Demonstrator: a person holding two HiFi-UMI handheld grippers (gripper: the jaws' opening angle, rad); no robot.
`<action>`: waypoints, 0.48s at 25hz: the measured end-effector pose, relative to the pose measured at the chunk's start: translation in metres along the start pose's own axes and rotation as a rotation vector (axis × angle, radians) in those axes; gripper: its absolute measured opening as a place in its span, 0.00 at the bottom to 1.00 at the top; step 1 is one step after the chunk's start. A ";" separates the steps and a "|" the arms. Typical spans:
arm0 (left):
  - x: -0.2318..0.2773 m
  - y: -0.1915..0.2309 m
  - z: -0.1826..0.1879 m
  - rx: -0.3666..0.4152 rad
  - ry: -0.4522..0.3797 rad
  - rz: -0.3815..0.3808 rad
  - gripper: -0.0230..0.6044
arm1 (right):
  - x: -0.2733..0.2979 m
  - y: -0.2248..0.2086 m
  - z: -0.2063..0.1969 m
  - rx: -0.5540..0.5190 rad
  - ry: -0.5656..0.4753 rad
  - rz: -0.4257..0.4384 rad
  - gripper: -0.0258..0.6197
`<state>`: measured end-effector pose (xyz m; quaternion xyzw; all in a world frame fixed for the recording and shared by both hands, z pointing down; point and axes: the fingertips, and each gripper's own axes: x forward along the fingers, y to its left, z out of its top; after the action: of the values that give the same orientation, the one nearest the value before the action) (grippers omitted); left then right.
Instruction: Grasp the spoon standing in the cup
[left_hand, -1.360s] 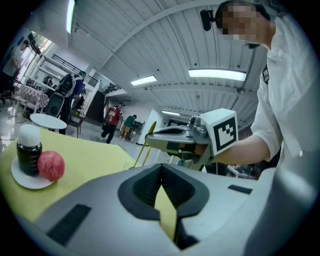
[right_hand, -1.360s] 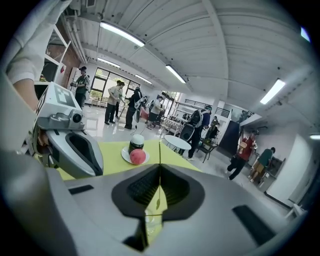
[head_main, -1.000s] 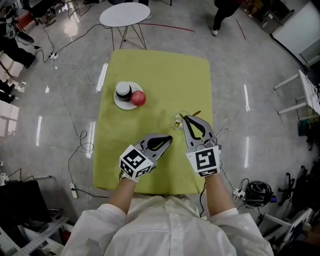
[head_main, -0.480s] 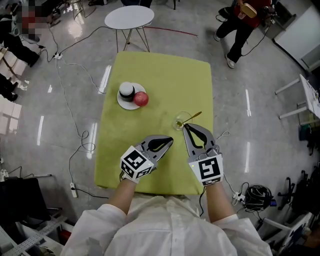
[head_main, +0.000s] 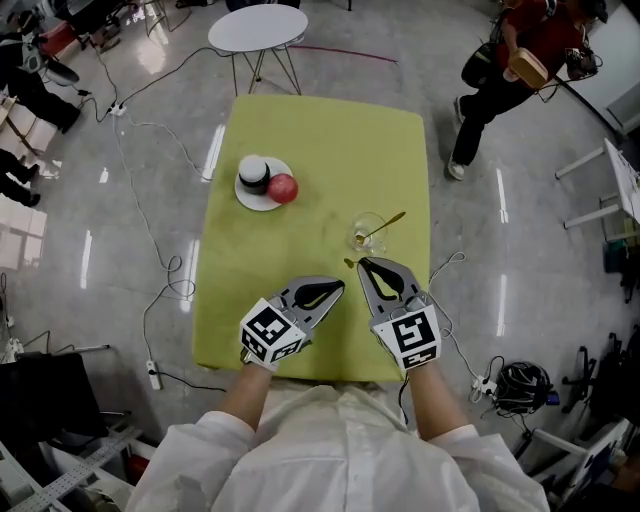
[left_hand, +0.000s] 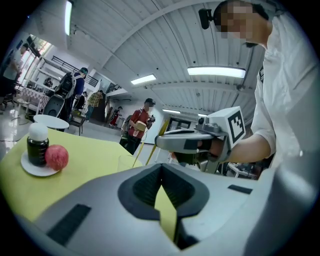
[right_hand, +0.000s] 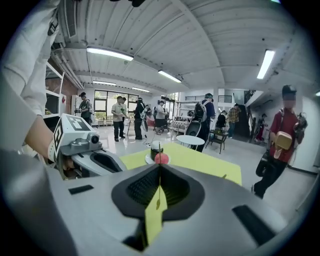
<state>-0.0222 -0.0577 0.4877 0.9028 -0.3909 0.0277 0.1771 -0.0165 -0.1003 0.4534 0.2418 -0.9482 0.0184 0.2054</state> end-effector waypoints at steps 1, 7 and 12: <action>-0.001 -0.001 -0.002 -0.003 0.004 0.001 0.04 | 0.001 0.001 -0.007 0.013 0.016 0.006 0.05; -0.004 -0.001 -0.012 -0.006 0.025 0.004 0.04 | 0.009 0.005 -0.045 0.152 0.093 0.056 0.05; -0.003 -0.003 -0.013 -0.008 0.032 -0.003 0.04 | 0.011 0.008 -0.067 0.321 0.146 0.120 0.05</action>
<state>-0.0215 -0.0491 0.4986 0.9022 -0.3867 0.0401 0.1867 -0.0037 -0.0896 0.5193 0.2125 -0.9283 0.1993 0.2310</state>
